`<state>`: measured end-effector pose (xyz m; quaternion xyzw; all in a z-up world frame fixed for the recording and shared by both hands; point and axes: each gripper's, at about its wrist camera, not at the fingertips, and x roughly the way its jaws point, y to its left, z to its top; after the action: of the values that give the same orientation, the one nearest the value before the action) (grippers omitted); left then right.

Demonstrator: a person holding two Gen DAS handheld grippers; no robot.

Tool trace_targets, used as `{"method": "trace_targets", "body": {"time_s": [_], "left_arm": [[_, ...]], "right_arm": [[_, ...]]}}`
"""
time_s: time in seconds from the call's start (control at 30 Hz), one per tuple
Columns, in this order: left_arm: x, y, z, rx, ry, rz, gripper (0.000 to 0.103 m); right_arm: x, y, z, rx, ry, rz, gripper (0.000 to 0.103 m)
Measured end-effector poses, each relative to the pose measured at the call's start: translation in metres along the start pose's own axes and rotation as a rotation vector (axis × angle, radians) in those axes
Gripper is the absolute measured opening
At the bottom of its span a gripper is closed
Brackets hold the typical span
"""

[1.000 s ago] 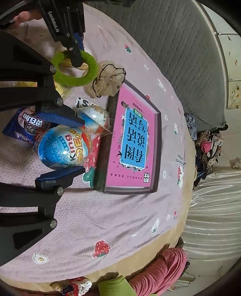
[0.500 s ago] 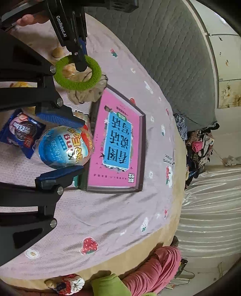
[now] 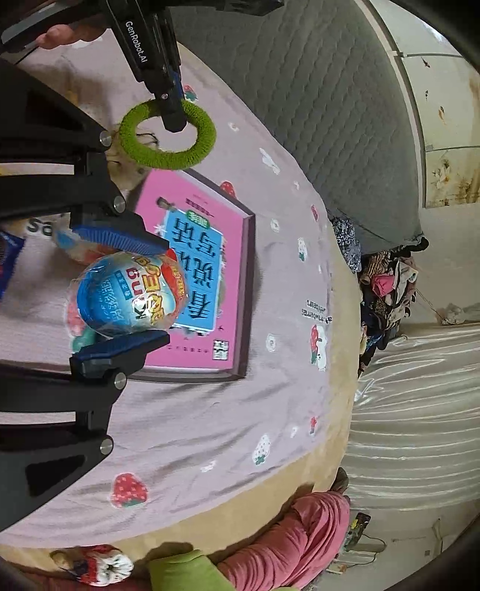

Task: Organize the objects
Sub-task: 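Carry the hair tie with left gripper while right gripper carries the egg over the tray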

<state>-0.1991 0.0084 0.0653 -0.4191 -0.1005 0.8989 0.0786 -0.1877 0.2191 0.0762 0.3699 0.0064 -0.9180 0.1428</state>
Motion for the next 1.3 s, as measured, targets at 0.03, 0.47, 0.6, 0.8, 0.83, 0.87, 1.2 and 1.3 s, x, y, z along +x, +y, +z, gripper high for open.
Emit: {"method": "trace_targets", "body": {"time_s": [0.03, 0.47, 0.6, 0.8, 0.83, 0.87, 1.2, 1.3], "left_arm": [[0.003, 0.001, 0.003, -0.002, -0.001, 0.002, 0.012], [0.049, 0.006, 0.049, 0.007, -0.01, 0.021, 0.012], [0.065, 0.008, 0.061, -0.005, 0.007, 0.015, 0.012], [0.09, 0.014, 0.074, -0.024, 0.021, 0.031, 0.012], [0.095, 0.016, 0.076, -0.03, 0.025, 0.032, 0.012], [0.1, 0.018, 0.077, -0.039, 0.026, 0.031, 0.012], [0.14, 0.024, 0.079, -0.038, 0.049, 0.111, 0.012], [0.149, 0.028, 0.08, -0.05, 0.051, 0.125, 0.012]], "right_arm": [[0.003, 0.0, 0.005, -0.003, -0.003, -0.003, 0.043], [0.047, -0.014, 0.048, 0.01, -0.023, -0.025, 0.043], [0.063, -0.021, 0.055, 0.022, -0.034, -0.024, 0.043], [0.091, -0.034, 0.058, 0.038, -0.039, -0.012, 0.043], [0.096, -0.037, 0.06, 0.041, -0.039, -0.012, 0.043], [0.099, -0.039, 0.06, 0.044, -0.038, -0.009, 0.043], [0.137, -0.046, 0.041, 0.049, -0.001, -0.017, 0.043], [0.14, -0.05, 0.039, 0.059, -0.007, -0.028, 0.043]]}}
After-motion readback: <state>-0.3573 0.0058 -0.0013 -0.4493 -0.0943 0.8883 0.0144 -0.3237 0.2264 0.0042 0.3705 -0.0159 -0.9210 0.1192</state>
